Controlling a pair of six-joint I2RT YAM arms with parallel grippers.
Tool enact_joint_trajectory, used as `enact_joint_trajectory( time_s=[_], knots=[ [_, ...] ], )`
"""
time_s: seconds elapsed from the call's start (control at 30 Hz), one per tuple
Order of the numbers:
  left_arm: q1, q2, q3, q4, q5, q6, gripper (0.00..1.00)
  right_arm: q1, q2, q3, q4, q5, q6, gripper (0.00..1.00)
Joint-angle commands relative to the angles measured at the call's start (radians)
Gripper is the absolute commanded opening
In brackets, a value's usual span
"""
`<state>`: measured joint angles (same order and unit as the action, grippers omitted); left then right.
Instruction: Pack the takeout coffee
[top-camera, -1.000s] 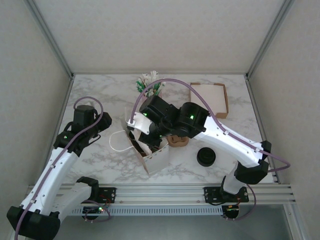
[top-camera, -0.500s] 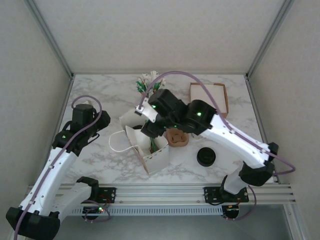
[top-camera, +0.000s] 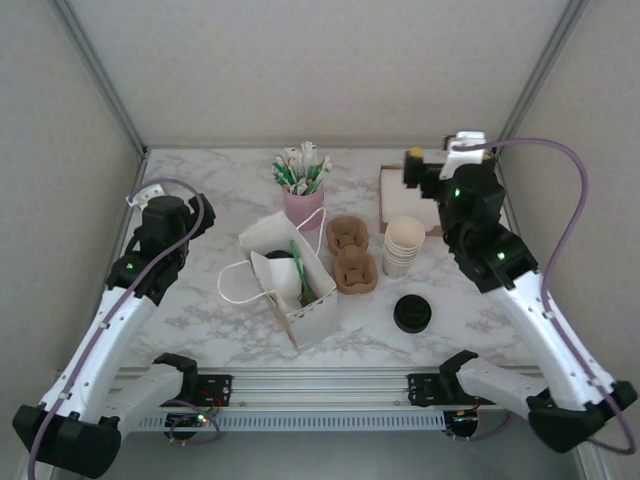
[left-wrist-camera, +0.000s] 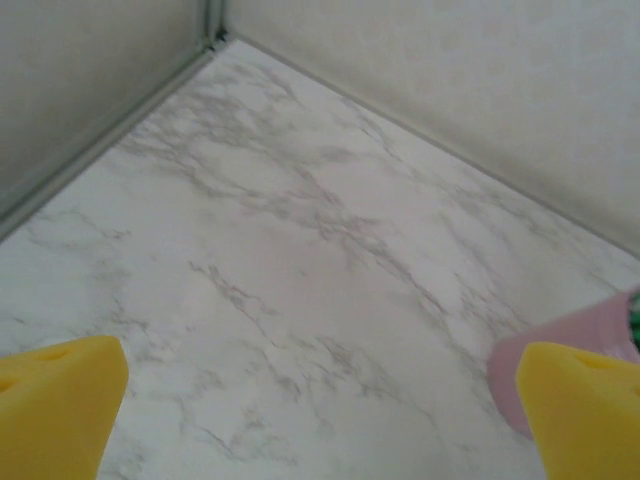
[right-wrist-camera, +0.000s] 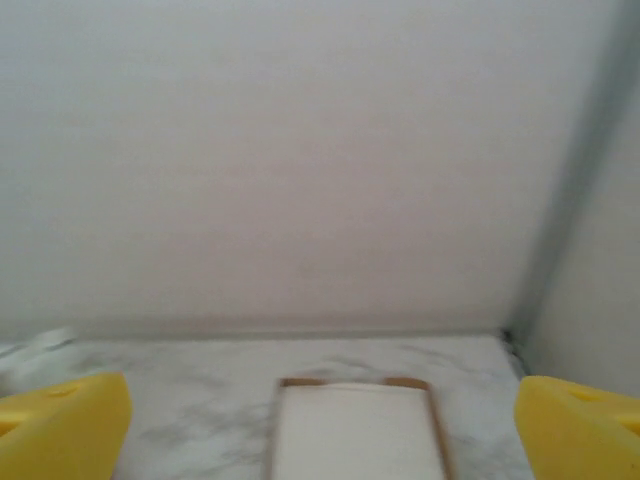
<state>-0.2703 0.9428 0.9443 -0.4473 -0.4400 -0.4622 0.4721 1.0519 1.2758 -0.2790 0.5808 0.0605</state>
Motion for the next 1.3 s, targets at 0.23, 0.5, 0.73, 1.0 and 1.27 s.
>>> enact_joint_trajectory(
  time_s=[0.23, 0.5, 0.73, 1.0, 1.27],
  knots=[
    [0.069, 0.066, -0.204, 0.372, -0.419, 0.120, 1.00, -0.306, 0.133, -0.315, 0.201, 0.097, 0.185, 0.99],
    [0.129, 0.241, -0.269, 0.494, -0.316, 0.235, 1.00, -0.387, 0.174, -0.717, 0.689, -0.113, 0.083, 0.99],
    [0.134, 0.263, -0.430, 0.674, -0.188, 0.308, 1.00, -0.388, 0.269, -0.781, 0.816, -0.226, 0.040, 0.99],
    [0.145, 0.327, -0.522, 0.886, -0.079, 0.349, 1.00, -0.389, 0.344, -0.836, 0.942, -0.304, 0.013, 0.99],
    [0.159, 0.402, -0.556, 1.130, 0.052, 0.445, 1.00, -0.390, 0.440, -0.836, 1.013, -0.314, 0.017, 0.99]
  ],
)
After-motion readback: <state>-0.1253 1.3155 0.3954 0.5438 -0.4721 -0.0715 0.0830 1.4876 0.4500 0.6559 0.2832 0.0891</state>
